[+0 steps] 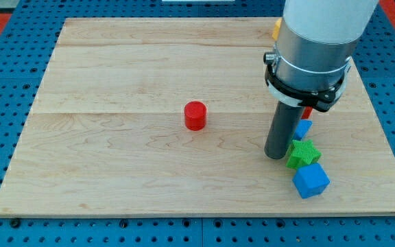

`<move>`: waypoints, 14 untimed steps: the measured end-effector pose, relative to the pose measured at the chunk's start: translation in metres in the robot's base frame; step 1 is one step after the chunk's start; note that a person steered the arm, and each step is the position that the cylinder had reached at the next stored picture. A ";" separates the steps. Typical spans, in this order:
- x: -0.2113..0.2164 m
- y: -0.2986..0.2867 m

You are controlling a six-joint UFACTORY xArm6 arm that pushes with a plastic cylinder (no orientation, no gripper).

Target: Move the red circle closer to the green circle

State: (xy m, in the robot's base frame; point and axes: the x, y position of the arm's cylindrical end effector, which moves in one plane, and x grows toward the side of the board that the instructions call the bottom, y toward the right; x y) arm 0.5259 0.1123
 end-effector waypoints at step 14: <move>-0.189 0.007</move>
State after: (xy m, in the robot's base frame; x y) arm 0.3365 0.1191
